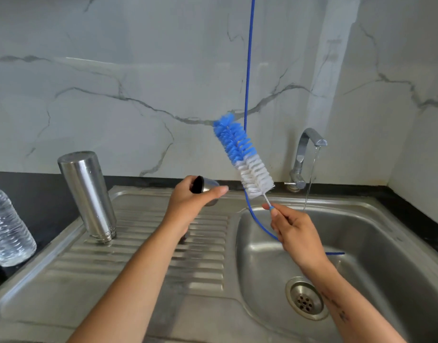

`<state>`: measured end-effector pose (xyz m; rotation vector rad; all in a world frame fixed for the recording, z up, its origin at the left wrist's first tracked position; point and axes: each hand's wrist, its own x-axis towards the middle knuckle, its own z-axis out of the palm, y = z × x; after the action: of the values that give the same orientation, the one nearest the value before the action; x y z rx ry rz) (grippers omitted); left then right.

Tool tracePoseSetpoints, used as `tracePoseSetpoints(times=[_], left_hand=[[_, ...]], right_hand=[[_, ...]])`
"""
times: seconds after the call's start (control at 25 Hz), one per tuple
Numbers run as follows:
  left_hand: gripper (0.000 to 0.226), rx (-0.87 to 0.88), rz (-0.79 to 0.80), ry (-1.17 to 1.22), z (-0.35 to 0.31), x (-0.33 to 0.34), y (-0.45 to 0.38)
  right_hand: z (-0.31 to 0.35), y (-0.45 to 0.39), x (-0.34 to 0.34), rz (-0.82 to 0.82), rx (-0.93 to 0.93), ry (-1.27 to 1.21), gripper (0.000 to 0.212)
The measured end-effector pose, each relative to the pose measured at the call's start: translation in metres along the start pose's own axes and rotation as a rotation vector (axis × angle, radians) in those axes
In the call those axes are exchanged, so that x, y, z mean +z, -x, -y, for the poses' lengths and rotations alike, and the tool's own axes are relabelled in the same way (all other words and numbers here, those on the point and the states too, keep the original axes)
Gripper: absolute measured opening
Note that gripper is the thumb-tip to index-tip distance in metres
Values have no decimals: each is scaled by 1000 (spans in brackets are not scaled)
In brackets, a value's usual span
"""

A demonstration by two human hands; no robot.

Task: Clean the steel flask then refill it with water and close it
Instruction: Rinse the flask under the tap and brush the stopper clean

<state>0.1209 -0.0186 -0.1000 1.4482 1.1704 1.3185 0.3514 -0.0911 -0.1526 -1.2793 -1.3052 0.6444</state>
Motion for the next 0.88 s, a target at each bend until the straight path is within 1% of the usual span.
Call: tracePoseSetpoints(times=[0.04,0.08,0.2,0.28,0.4,0.48,0.6,0.68,0.88], left_hand=[[38,31,0,-121,0,-4,-2],[41,54,3,-262,-3,-9,-7],[63,78,62,-663,-11,-25,-31],[72,28,109,-781,-15,-31,-51],[80,-86,138,-755,-8,-35,-74],[75,-122,139,-725,7,-34,-80],[60,-89,78,-679,29,-32,-81],[55,-71,61,-652,39,-30,-81],[55,-69,189,-702,52,-20,-78]], right_hand=[[0,0,3,17,3,-9,25],[1,2,6,34,3,-19,24],[3,4,11,48,10,-62,24],[6,3,9,27,40,-118,25],[11,4,6,-4,95,-205,26],[12,4,4,-15,121,-233,25],[11,4,6,-2,111,-204,24],[9,4,7,1,109,-182,24],[4,3,7,30,122,-162,24]])
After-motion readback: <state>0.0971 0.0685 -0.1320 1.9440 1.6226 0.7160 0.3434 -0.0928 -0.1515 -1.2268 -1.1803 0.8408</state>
